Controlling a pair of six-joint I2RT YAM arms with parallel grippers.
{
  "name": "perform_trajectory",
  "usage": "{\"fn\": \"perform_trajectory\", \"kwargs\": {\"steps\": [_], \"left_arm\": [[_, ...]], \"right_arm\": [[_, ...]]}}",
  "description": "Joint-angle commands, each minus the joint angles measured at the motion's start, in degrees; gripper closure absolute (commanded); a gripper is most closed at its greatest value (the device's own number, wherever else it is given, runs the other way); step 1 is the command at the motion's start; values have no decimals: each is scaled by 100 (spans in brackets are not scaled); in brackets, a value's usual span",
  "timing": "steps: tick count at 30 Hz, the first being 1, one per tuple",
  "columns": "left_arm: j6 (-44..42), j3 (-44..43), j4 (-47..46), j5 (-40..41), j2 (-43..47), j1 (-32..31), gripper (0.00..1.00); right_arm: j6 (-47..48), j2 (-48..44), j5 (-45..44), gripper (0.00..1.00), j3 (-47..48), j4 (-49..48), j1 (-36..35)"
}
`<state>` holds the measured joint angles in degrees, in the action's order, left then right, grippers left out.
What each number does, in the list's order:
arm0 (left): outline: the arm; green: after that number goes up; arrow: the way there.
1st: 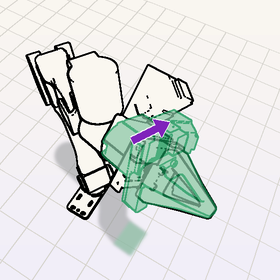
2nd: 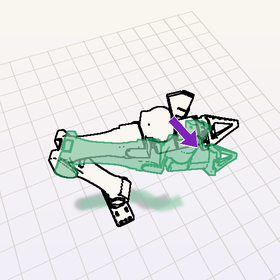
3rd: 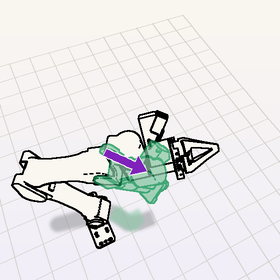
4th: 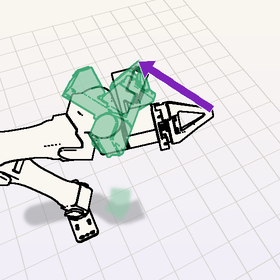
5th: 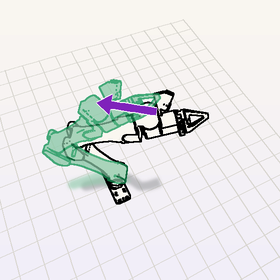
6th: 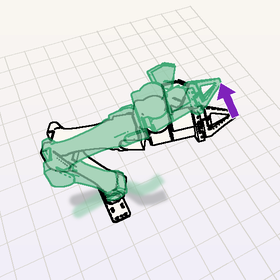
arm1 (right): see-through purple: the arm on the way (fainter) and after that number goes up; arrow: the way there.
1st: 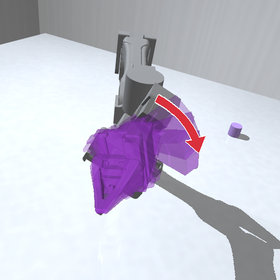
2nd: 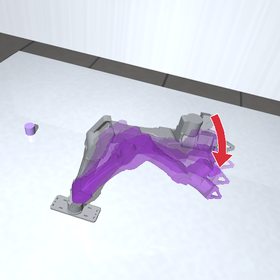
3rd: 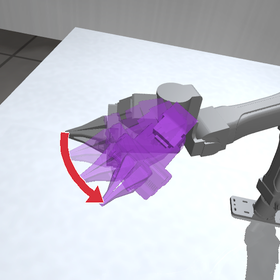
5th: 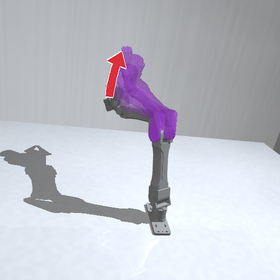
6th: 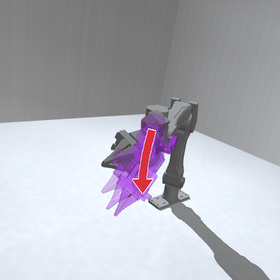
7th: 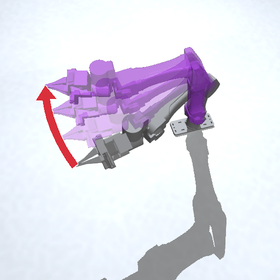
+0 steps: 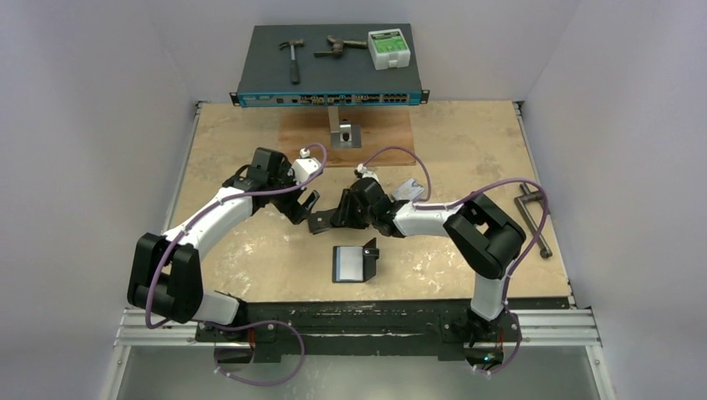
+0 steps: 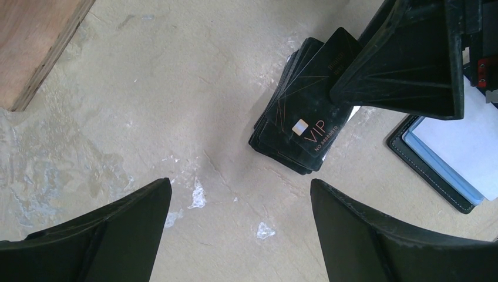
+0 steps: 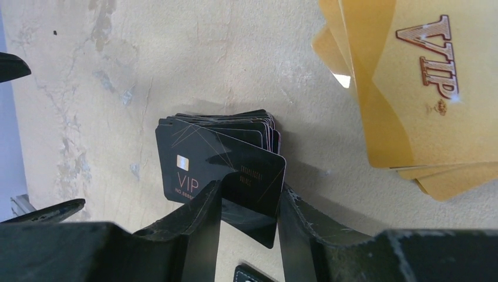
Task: Put the credit cards into the card holder
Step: Pick up the credit card from the center of the board.
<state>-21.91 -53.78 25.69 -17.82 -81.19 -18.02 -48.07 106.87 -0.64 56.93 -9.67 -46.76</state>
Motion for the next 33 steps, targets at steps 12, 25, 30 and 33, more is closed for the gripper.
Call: {"fn": "perform_trajectory", "kwargs": {"steps": [12,25,30,33], "left_arm": [[-97,2,-193,-219,162,9,12],[-44,-70,-70,-320,286,14,12],[-41,-124,-14,-349,308,9,12],[-17,-163,16,-400,304,11,12]], "right_arm": [[-4,-370,-347,61,-895,294,-17],[-18,-823,-297,90,-831,518,-8],[35,-994,-143,97,-810,518,0],[107,-1096,8,95,-785,440,1]]}}
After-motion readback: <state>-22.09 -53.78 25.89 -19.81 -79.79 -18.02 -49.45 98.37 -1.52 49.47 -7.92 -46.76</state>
